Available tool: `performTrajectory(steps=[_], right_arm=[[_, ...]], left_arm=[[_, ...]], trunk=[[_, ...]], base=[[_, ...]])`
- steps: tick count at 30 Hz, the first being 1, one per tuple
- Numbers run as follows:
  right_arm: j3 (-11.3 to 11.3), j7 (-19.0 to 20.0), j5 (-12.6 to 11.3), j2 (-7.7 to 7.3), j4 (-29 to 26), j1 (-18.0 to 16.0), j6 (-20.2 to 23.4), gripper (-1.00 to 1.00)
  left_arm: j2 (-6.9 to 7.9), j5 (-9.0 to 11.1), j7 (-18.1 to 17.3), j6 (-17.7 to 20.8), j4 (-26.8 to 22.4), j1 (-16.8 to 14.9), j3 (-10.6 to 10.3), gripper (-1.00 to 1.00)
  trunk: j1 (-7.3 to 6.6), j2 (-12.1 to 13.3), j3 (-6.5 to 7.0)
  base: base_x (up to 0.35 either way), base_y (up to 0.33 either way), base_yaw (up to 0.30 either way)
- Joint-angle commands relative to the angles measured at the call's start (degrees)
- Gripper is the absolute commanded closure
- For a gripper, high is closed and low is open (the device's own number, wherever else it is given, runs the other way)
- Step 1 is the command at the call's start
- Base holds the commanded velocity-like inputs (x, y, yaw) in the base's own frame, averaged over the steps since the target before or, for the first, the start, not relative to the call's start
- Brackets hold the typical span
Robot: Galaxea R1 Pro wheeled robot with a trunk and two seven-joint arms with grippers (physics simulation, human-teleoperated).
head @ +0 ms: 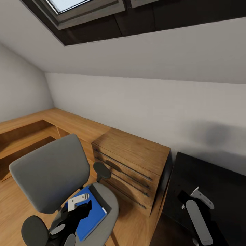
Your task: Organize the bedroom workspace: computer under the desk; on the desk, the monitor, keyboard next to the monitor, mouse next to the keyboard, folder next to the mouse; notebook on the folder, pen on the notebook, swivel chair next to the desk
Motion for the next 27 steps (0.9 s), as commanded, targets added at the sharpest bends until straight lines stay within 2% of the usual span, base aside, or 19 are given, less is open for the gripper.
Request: performTrajectory(steps=[1,17,18,27], right_arm=[[-0.1,-0.33,-0.31,-0.03,0.29,-0.06,0.29,1.0],[-0.46,-0.35,-0.18,-0.06,1.66,-0.14,0.29,1.0],[-0.46,-0.38,-0.16,-0.06,1.66,-0.14,0.29,-1.0],[-0.53,-0.4,-0.07,-0.06,1.52,-0.14,0.22,-1.0]], left_arm=[[0.0,0.6,0.52,0.09,-0.09,-0.02,-0.06,-1.0],[0.0,0.6,0.53,0.08,-0.09,-0.01,0.03,-1.0],[0.0,0.6,0.53,0.08,-0.09,-0.02,0.03,-1.0],[0.0,0.6,0.53,0.08,-0.09,-0.03,0.03,-1.0]], trunk=[[0.01,-0.05,-0.06],[0.01,-0.05,-0.06],[0.01,-0.05,-0.06],[0.01,-0.05,-0.06]], base=[[0.0,0.0,0.0],[0.0,0.0,0.0],[0.0,0.0,0.0],[0.0,0.0,0.0]])
